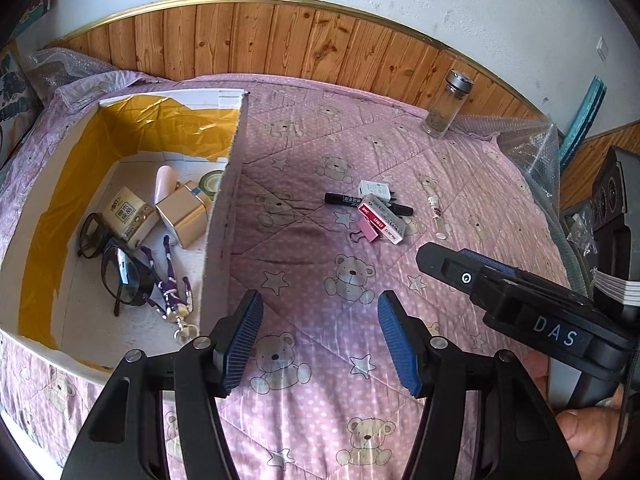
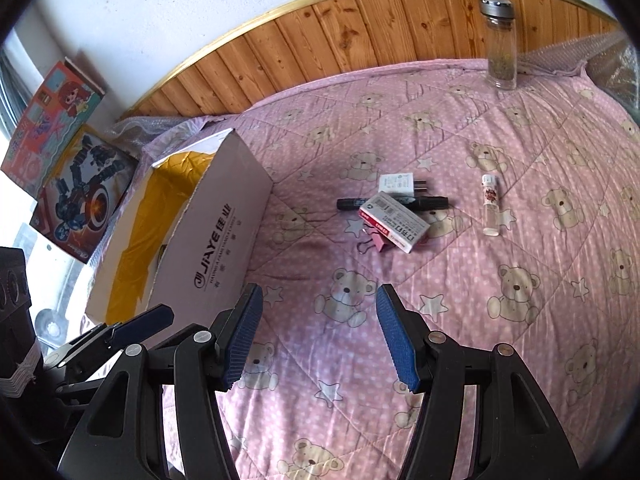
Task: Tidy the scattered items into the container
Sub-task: 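Grasp the red-and-white staple box with the right tool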
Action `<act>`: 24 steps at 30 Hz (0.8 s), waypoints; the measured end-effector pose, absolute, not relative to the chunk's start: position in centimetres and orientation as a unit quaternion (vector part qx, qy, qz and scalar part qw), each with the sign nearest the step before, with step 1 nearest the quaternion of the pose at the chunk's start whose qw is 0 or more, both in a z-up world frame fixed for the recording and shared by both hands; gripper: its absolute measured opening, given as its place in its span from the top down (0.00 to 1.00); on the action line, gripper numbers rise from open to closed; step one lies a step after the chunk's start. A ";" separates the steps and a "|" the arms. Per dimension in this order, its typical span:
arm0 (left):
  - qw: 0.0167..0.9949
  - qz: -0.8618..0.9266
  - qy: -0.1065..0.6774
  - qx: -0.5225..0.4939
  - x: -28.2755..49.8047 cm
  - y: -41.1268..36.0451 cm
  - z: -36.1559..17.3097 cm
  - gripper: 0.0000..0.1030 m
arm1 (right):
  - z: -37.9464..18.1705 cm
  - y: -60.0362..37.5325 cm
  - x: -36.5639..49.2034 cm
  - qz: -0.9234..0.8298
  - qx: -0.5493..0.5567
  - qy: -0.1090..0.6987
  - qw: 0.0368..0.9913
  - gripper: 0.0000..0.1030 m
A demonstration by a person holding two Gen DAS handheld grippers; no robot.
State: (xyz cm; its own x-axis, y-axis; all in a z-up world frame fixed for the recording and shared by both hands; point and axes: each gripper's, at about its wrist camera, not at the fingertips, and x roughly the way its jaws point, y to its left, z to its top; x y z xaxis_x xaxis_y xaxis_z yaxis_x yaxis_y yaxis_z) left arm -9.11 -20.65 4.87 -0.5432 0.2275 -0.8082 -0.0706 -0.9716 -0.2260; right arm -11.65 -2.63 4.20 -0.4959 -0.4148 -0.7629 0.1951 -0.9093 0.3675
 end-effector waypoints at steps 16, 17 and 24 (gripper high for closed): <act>0.122 0.854 -0.074 -0.501 -14.9 -15.0 1.2 0.41 | 0.7 2.3 -16.9 -0.852 0.491 -0.122 0.135 0.39; 0.123 0.852 -0.075 -0.503 -15.2 -14.9 1.0 0.41 | 0.4 2.3 -17.3 -0.851 0.493 -0.120 0.136 0.39; 0.118 0.838 -0.094 -0.524 -17.8 -14.9 -1.8 0.41 | -0.7 2.6 -19.8 -0.852 0.499 -0.095 0.130 0.39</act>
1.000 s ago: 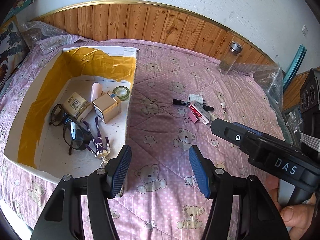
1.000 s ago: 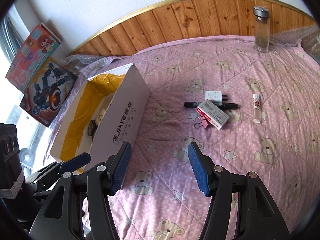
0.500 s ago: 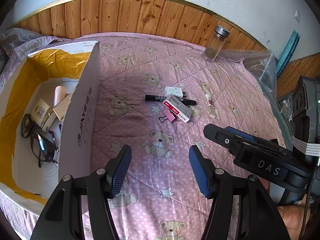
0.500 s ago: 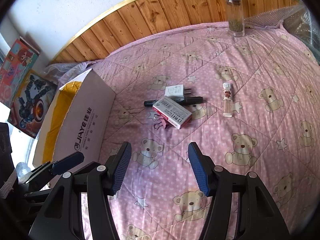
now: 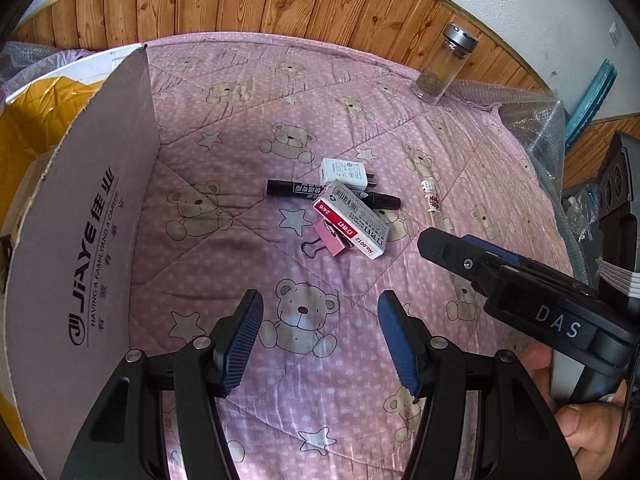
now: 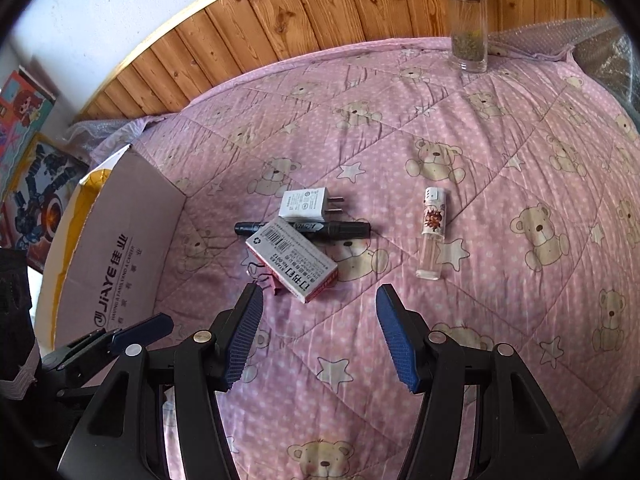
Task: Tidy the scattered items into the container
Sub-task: 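Grasp the red-and-white staple box with the right tool, then grasp the pink binder clip with the left tool while the right lifts the staple box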
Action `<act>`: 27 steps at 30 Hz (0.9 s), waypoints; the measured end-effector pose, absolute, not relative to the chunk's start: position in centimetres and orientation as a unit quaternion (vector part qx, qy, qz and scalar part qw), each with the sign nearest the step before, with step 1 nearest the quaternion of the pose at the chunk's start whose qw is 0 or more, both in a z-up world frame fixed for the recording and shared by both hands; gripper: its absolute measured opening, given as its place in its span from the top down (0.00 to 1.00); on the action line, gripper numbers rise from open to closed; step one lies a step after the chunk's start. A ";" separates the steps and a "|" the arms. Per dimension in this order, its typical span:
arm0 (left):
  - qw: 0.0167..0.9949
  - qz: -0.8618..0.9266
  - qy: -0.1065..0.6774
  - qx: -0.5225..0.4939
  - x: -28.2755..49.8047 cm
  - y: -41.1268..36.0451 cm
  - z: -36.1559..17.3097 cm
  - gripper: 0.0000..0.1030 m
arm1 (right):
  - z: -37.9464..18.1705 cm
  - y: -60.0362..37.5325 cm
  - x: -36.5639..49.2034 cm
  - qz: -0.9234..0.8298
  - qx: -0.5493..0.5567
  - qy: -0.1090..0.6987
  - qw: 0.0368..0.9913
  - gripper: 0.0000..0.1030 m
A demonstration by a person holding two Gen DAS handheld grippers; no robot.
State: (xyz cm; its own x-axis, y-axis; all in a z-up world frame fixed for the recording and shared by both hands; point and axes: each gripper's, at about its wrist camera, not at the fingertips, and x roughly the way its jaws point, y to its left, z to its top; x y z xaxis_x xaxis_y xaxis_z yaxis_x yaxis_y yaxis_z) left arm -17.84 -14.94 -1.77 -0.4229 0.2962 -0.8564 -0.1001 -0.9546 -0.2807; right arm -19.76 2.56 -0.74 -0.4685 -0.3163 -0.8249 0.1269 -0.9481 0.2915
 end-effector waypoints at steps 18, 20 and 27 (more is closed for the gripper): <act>0.067 0.829 -0.167 -0.529 -21.4 -18.2 -5.4 0.41 | -5.0 -2.3 -24.5 -0.821 0.529 0.013 0.213 0.39; 0.064 0.829 -0.170 -0.528 -21.5 -18.6 -5.5 0.41 | -5.5 -2.8 -24.8 -0.823 0.524 0.022 0.217 0.39; 0.071 0.827 -0.174 -0.530 -22.1 -18.3 -6.3 0.41 | -6.2 -0.2 -25.2 -0.817 0.528 -0.058 0.225 0.61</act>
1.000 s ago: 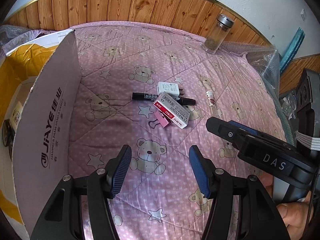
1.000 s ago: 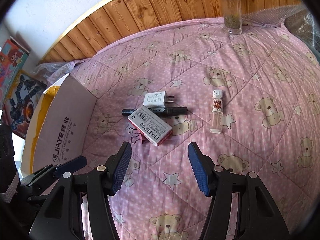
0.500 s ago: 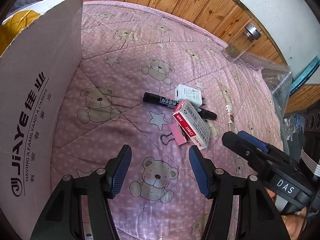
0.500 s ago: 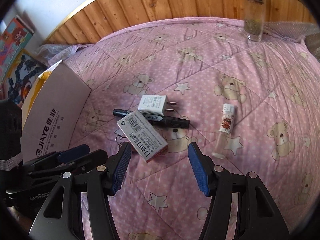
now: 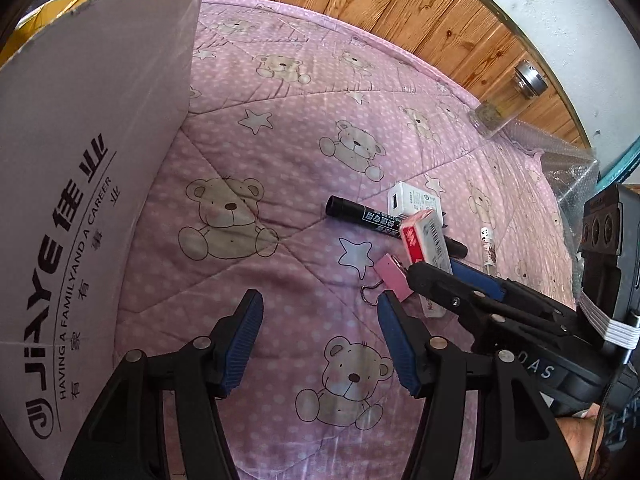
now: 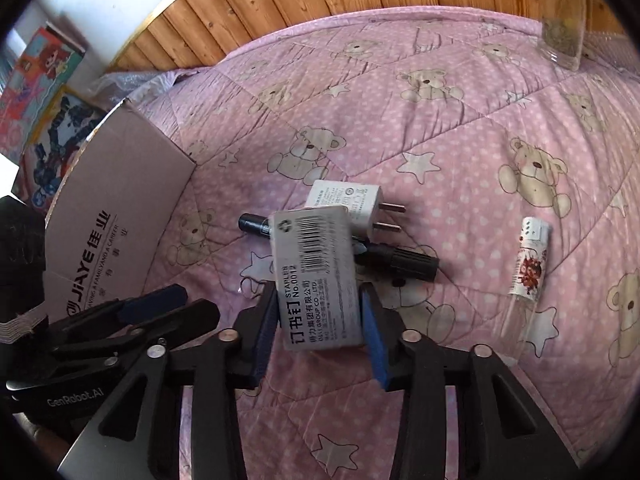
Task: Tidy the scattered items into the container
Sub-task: 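Grasp the pink binder clip with the left tool while the right lifts the staple box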
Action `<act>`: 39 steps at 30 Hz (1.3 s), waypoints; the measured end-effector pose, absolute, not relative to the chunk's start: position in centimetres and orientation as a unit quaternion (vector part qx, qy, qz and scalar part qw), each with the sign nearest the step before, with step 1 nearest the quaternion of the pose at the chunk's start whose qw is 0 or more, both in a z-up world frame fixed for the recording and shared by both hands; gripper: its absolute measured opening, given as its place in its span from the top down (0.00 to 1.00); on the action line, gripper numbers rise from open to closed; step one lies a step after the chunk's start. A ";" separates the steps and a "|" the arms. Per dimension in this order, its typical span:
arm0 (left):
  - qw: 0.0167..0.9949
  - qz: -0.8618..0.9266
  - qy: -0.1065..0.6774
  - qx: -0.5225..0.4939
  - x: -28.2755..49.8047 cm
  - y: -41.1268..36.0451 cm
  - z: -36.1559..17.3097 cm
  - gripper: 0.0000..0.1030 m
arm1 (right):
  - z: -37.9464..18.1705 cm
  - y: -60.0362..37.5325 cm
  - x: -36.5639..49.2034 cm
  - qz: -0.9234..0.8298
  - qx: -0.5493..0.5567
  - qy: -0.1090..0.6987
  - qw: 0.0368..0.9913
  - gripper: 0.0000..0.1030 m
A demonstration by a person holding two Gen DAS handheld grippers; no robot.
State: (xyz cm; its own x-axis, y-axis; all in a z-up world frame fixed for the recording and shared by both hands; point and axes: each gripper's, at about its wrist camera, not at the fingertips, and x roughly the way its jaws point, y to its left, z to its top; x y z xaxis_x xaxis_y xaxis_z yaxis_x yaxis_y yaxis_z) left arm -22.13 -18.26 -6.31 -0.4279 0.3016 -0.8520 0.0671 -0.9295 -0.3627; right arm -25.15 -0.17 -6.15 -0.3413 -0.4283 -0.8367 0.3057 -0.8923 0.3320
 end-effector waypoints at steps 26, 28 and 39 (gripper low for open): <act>0.149 0.873 -0.018 -0.465 -23.8 -9.3 -7.6 0.71 | -6.6 8.2 -22.7 -0.830 0.515 -0.171 0.129 0.61; 0.158 0.873 -0.024 -0.461 -23.8 -9.5 -7.6 0.75 | -6.4 8.2 -22.3 -0.831 0.515 -0.169 0.128 0.61; 0.187 0.862 -0.090 -0.463 -23.0 -11.5 -6.5 0.78 | -6.5 8.0 -21.6 -0.831 0.514 -0.170 0.131 0.61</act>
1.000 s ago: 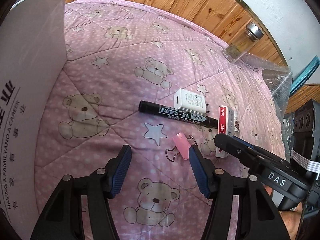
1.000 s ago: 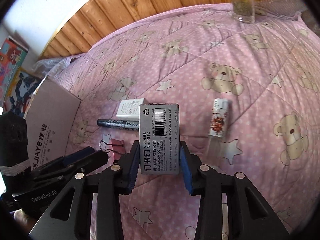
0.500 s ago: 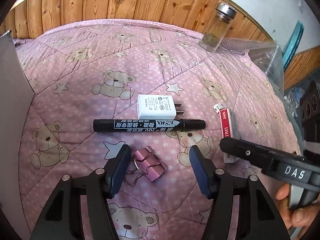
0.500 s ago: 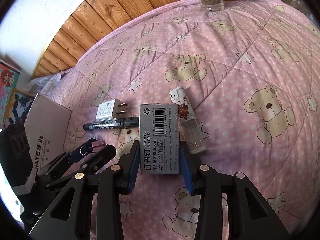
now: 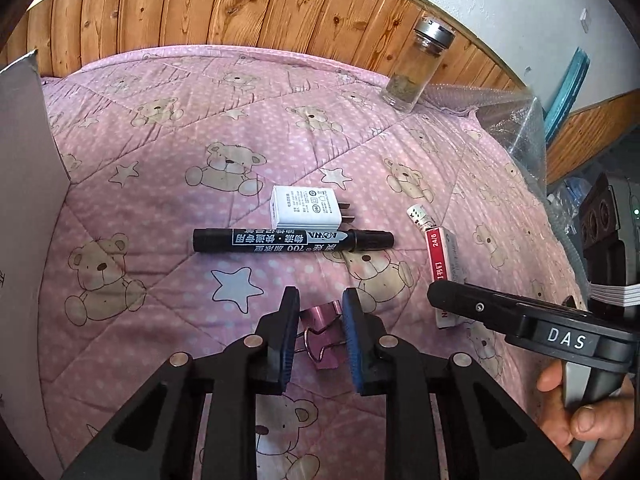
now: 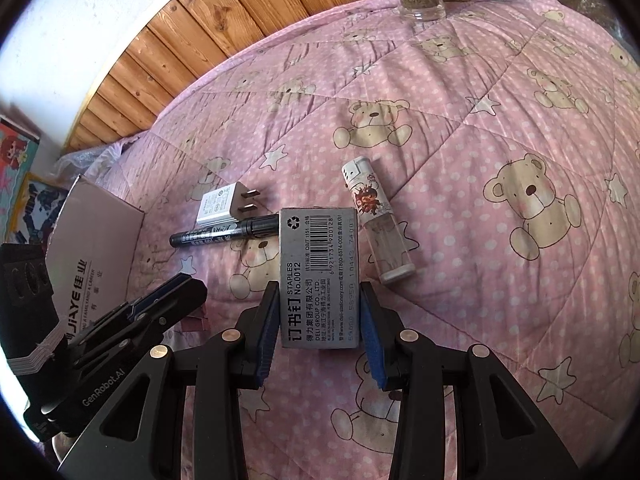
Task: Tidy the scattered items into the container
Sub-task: 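Grasp the pink binder clip with the left tool while the right lifts the staple box, then carry the binder clip and staple box toward the white box with both tools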
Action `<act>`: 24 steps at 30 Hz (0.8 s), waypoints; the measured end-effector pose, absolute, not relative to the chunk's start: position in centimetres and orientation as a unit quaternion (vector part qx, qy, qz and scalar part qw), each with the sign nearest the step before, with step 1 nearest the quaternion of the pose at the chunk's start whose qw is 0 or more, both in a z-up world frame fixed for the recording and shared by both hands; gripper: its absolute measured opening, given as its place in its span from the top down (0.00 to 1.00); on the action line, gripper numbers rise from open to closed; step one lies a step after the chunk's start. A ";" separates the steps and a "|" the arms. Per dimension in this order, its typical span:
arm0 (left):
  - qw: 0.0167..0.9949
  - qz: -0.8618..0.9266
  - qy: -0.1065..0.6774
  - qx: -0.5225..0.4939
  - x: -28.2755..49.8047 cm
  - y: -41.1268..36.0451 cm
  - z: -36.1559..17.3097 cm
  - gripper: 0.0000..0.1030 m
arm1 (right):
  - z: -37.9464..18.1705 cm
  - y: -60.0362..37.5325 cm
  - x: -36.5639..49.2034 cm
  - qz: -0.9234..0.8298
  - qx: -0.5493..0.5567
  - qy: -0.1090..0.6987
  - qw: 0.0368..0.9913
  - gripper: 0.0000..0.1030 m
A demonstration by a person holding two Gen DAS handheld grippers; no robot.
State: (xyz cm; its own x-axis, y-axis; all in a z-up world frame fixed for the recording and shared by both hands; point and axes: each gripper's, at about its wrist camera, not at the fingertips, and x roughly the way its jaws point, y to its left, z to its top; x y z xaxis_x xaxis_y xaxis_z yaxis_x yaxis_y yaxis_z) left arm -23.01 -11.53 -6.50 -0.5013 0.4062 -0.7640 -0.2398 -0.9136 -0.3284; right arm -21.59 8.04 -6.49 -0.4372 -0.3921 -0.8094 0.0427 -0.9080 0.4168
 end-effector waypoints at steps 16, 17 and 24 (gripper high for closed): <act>0.201 0.865 -0.087 -0.451 -19.4 -11.4 -3.2 0.78 | -4.4 5.8 -18.1 -0.831 0.511 -0.160 0.151 0.61; 0.202 0.866 -0.085 -0.450 -19.0 -11.3 -2.9 0.78 | -4.2 5.6 -17.7 -0.831 0.510 -0.159 0.152 0.61; 0.209 0.869 -0.081 -0.442 -15.8 -11.4 -1.0 0.78 | -2.6 4.4 -15.2 -0.836 0.503 -0.152 0.156 0.61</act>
State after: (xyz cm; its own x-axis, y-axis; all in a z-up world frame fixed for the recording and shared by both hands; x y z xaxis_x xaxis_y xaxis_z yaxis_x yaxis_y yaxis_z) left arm -15.84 -11.42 -1.00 -0.5219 0.4349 -0.7338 -0.2921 -0.8994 -0.3253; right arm -15.18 4.43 -2.63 -0.4447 -0.4136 -0.7945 0.1072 -0.9052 0.4112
